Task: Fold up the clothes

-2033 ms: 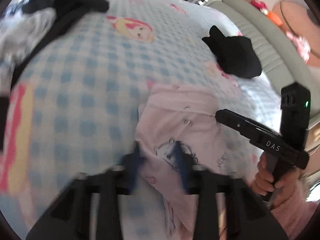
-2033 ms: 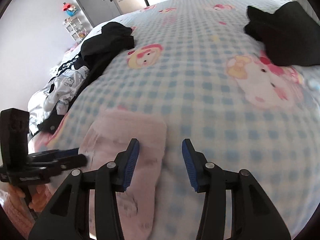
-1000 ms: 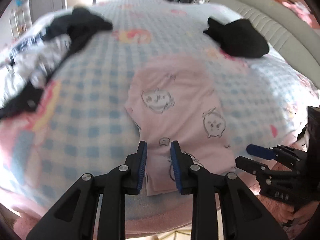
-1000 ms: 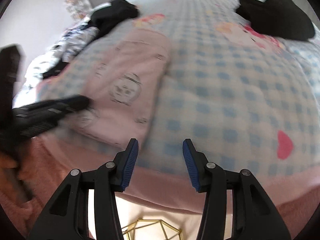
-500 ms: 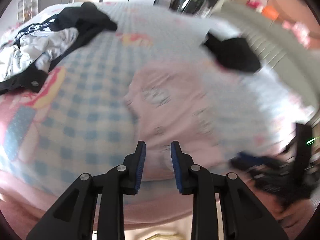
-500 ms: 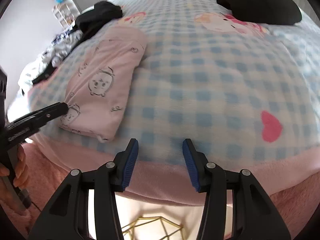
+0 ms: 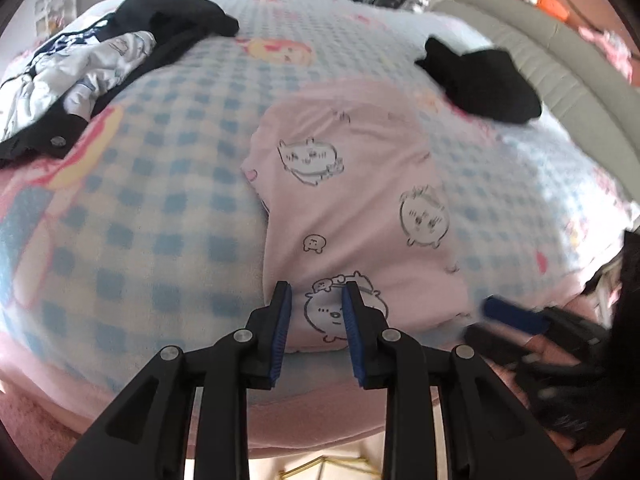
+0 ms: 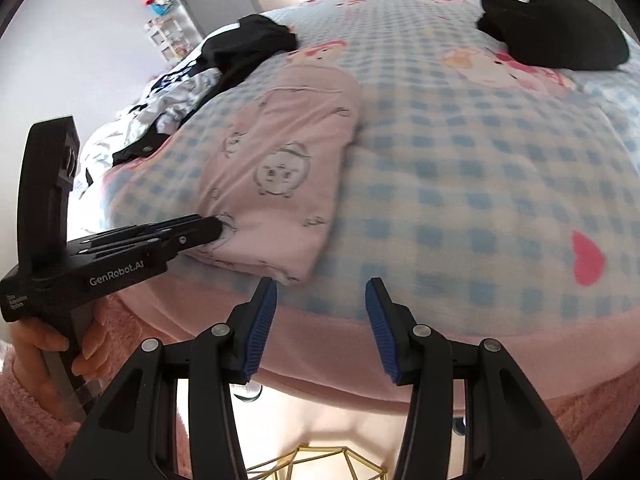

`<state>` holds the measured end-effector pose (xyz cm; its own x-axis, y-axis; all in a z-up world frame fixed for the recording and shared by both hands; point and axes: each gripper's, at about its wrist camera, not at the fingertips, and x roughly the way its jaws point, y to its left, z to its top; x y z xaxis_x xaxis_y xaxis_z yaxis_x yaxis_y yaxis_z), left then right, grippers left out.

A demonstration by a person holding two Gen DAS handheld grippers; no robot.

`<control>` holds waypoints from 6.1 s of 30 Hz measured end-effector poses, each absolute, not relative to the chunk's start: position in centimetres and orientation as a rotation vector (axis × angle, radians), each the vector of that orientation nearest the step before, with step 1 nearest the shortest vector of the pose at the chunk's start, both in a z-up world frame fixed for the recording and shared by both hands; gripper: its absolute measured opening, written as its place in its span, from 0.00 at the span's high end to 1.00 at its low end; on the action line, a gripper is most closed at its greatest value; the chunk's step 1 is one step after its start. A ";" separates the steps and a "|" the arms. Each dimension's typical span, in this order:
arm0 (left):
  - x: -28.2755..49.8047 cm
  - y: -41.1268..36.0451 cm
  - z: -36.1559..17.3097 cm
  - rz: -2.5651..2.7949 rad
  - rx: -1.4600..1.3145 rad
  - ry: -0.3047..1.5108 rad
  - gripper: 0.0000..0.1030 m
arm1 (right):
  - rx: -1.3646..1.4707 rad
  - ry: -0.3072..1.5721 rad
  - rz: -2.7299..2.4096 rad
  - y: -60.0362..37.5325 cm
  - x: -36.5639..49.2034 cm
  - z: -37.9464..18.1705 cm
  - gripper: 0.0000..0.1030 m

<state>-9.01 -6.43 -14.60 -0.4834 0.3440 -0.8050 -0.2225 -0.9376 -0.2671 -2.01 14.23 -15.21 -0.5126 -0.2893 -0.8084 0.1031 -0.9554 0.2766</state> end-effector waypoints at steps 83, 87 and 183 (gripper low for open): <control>-9.2 -10.1 -14.1 2.378 -1.439 -0.503 0.55 | 1.434 -0.361 -2.393 14.2 -7.2 -16.8 0.50; -8.2 -9.9 -15.7 2.408 -1.521 -0.448 0.55 | 1.485 -0.270 -2.448 13.4 -5.5 -18.6 0.51; -9.0 -16.0 -18.4 2.394 -1.454 -0.892 0.68 | 1.449 -0.388 -2.443 13.0 -11.9 -15.6 0.46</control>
